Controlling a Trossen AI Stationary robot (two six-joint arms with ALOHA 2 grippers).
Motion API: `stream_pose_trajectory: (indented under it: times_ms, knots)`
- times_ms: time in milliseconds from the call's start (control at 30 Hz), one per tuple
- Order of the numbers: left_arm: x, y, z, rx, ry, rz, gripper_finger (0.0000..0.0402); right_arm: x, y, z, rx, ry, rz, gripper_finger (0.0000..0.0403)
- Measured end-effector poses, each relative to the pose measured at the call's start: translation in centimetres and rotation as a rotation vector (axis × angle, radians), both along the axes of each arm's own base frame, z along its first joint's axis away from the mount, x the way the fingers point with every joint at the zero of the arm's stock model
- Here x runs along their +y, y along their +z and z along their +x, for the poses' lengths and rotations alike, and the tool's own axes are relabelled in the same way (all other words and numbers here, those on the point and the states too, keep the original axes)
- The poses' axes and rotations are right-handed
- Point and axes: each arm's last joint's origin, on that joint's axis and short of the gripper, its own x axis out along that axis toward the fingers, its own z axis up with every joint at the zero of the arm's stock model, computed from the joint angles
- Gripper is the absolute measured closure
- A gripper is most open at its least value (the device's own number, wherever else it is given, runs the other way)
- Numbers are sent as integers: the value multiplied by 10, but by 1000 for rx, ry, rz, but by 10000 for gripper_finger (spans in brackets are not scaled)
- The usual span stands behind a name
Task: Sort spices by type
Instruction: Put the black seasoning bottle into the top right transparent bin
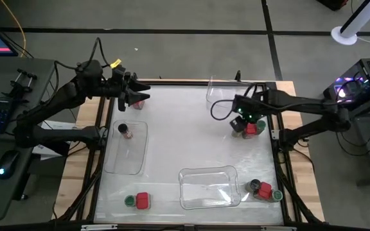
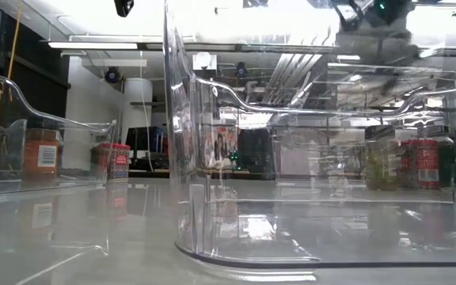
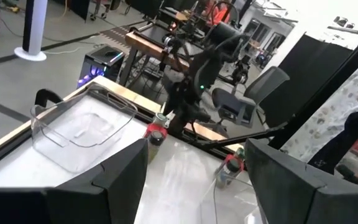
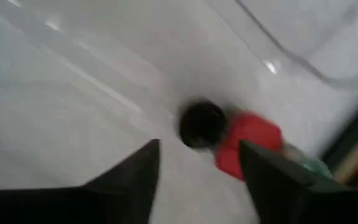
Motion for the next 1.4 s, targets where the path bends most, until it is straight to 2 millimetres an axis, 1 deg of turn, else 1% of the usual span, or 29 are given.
stream_pose_trajectory:
  times_ms: [67, 133, 233, 367, 433, 600, 733, 933, 1000, 1100, 1200, 1367, 1400]
  knots:
    - [0, 0, 0, 1, 0, 0, 147, -2, -12, -2, 37, -30, 16, 132]
    - [0, 0, 0, 1, 0, 0, 147, -5, -21, -2, 29, -72, 18, 100]
    - [0, 0, 0, 1, 0, 0, 147, -9, -32, -1, 10, -134, 19, 78]
    - [0, 0, 0, 4, 1, -1, 147, -13, -46, -2, 30, -182, 26, 74]
    - [0, 0, 0, 4, 1, -2, 147, -14, -52, 0, 2, -190, 37, 73]
    - [0, -1, 0, 8, 1, -4, 147, -15, -59, 4, -35, -204, 45, 73]
    - [0, -2, 0, 17, 1, -8, 147, -16, -65, 8, -1, -206, 41, 73]
    - [0, -2, 0, 23, 4, -11, 147, -17, -81, 18, 77, -200, 68, 74]
    - [0, -2, 0, 23, 4, -11, 147, -18, -84, 20, 95, -201, 66, 80]
    - [0, -2, 0, 23, 4, -11, 147, -18, -85, 21, 112, -202, 62, 100]
    - [0, -2, 0, 24, 3, -2, 147, -19, -81, 23, 104, -203, 51, 134]
    - [0, -2, 0, 25, 0, 14, 147, -20, -73, 25, 98, -183, 45, 203]
    - [0, -2, 0, 25, 0, 15, 147, -20, -72, 26, 97, -177, 44, 206]
